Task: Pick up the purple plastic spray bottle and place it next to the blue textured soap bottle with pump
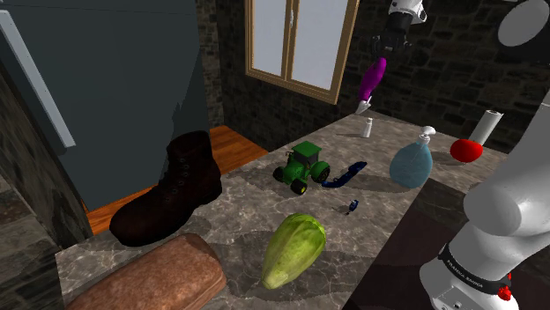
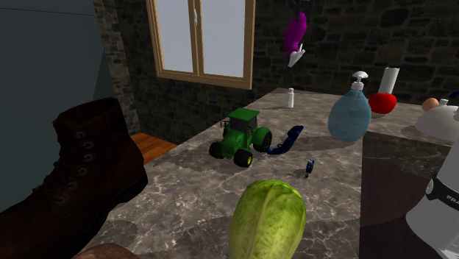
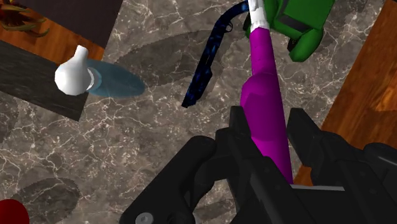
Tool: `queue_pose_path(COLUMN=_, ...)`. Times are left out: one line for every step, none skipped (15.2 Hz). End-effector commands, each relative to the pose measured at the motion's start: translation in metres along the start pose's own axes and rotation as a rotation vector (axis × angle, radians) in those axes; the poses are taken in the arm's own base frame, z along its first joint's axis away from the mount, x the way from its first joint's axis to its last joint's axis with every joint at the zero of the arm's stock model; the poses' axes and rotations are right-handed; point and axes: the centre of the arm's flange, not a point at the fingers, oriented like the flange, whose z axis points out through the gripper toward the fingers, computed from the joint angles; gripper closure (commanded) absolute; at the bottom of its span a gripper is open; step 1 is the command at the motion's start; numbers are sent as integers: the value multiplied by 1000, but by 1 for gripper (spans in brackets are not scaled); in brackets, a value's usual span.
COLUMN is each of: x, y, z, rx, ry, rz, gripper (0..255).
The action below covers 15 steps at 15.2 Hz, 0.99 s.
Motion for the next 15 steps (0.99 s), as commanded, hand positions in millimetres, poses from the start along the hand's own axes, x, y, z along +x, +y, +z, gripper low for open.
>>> queue_pose_path(x=24, y=15, z=-9, rx=-1, ry=0, rz=-2, gripper=255)
queue_pose_path(x=34, y=22, z=-13, rx=-1, ry=0, rz=-2, gripper=255)
queue_pose_path(x=45, y=29, z=-17, rx=-1, ry=0, rz=-2, gripper=255)
queue_pose_path(x=55, y=36, z=-21, rx=-1, ry=0, rz=-2, gripper=255)
queue_pose_path(x=65, y=43, z=-25, rx=-1, ry=0, rz=-2, gripper=255)
queue_pose_path(x=76, y=51, z=-29, rx=-1, ry=0, rz=-2, gripper=255)
queue_pose_path(x=86, y=58, z=-33, rx=-1, ry=0, rz=-2, gripper=255)
queue_pose_path(x=96, y=65, z=-37, rx=-1, ry=0, rz=-2, gripper=255)
queue_pose_path(x=112, y=76, z=-43, rx=-1, ry=0, rz=-2, gripper=255)
queue_pose_path(x=114, y=76, z=-38, rx=-1, ry=0, rz=-2, gripper=255)
queue_pose_path(x=116, y=77, z=-33, rx=-1, ry=0, rz=-2, gripper=255)
queue_pose_path(x=117, y=77, z=-28, rx=-1, ry=0, rz=-2, gripper=255)
queue_pose_path(x=119, y=78, z=-23, rx=-1, ry=0, rz=-2, gripper=255)
queue_pose_path(x=120, y=78, z=-18, rx=-1, ry=0, rz=-2, gripper=255)
queue_pose_path(x=122, y=79, z=-13, rx=-1, ry=0, rz=-2, gripper=255)
